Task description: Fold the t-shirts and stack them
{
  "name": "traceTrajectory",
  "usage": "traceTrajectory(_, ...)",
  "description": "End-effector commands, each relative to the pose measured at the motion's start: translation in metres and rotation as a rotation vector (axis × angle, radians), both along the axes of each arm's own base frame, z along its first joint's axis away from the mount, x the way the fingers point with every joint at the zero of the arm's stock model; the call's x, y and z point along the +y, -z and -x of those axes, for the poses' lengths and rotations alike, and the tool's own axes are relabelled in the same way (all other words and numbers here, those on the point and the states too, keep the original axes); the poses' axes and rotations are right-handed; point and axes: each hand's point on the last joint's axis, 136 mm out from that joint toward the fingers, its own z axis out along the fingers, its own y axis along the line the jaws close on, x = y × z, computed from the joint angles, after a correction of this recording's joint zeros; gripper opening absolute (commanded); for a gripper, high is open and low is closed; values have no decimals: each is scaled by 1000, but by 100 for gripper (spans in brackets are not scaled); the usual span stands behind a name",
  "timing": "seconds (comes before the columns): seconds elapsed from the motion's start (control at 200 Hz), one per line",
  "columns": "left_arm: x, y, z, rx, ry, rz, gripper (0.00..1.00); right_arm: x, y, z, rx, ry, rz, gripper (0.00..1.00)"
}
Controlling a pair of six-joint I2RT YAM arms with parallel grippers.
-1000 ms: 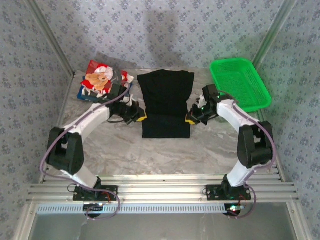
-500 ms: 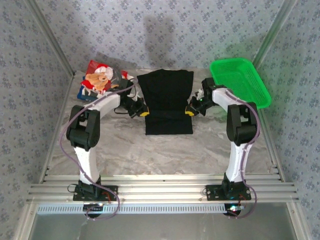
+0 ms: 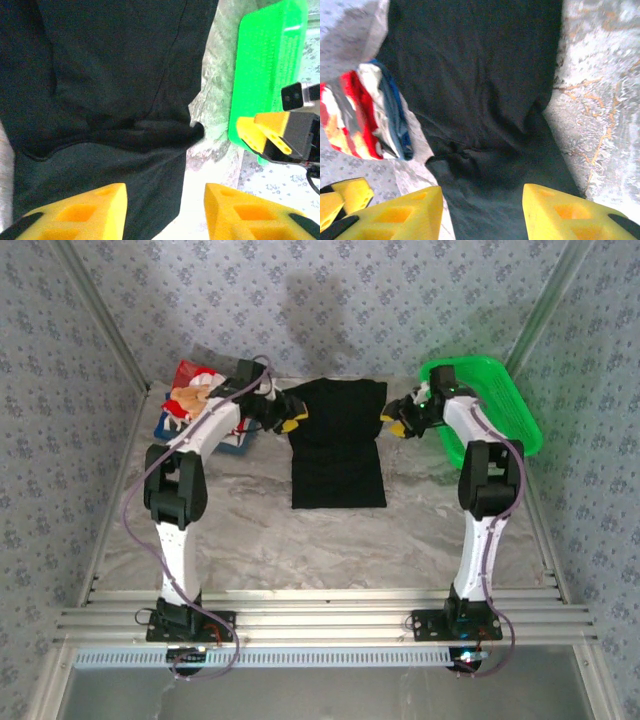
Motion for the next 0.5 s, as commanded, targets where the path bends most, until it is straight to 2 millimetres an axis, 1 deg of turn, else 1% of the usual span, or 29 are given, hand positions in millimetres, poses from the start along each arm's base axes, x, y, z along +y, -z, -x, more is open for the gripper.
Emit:
traceTrajectory(0.0,25,-24,6,-13,-79,-2,49,2,-36,23,-42,-9,-21,49)
traceTrajectory(0.065,31,-24,23,-11,-73,-16,52,1,-32,49,-13,-12,-6,49)
traceTrajectory(0.125,32,-18,48,5,-45,-37,55,1,-23,77,-9,-49,38,53)
traceTrajectory(0.155,30,-11,63,25,-28,-51,56,1,-17,90,1,-58,63,55)
traceTrajectory(0.205,26,1,89,49,11,-68,57,0,-3,115,37,-70,94,57)
traceTrajectory(0.215,24,5,94,56,21,-72,57,1,3,122,48,-74,95,57)
traceTrajectory(0.23,22,9,102,65,32,-78,58,1,3,124,45,-75,93,57)
traceTrajectory(0.255,20,18,115,85,48,-87,59,4,13,136,65,-85,85,58)
traceTrajectory(0.265,19,22,120,94,54,-88,60,5,14,140,69,-90,80,58)
traceTrajectory(0.275,17,26,125,103,60,-88,60,6,21,145,73,-94,76,58)
traceTrajectory(0.305,14,36,138,130,74,-78,60,8,31,155,83,-104,70,59)
traceTrajectory(0.365,11,58,156,181,74,-64,60,12,48,170,101,-118,65,60)
traceTrajectory(0.4,11,68,162,199,64,-63,60,14,56,175,111,-127,54,60)
traceTrajectory(0.43,11,75,167,211,59,-63,60,17,62,178,119,-134,42,60)
traceTrajectory(0.495,6,83,173,222,61,-58,60,20,71,182,129,-145,29,60)
